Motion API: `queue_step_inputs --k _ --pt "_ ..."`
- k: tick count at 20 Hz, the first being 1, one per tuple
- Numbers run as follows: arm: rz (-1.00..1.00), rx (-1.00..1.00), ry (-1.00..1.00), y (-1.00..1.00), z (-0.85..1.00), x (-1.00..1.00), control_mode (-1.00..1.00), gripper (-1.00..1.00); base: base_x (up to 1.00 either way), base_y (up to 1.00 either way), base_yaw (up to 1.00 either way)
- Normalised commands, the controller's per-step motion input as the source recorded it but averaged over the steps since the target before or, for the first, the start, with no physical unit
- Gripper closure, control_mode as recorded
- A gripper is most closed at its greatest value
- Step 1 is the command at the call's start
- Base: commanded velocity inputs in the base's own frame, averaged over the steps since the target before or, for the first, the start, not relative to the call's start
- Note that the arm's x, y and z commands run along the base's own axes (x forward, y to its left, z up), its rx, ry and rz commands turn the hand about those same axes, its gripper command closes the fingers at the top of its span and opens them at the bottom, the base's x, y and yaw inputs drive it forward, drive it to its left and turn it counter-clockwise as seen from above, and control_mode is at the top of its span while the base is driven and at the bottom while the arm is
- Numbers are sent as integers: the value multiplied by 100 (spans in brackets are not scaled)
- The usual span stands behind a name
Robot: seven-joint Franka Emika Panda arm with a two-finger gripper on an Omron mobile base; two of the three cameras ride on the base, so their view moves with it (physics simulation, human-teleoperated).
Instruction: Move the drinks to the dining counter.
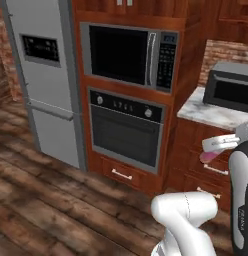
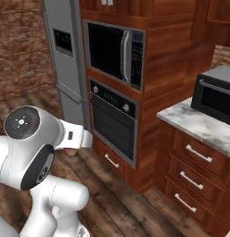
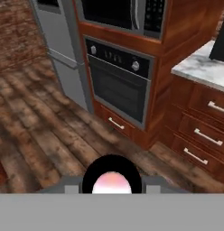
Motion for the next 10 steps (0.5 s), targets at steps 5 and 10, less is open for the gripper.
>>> queue_step_inputs --k 5,10 --pt "0 0 0 0 0 0 100 100 -32 34 65" --pt "0 0 0 0 0 0 100 100 -22 34 63"
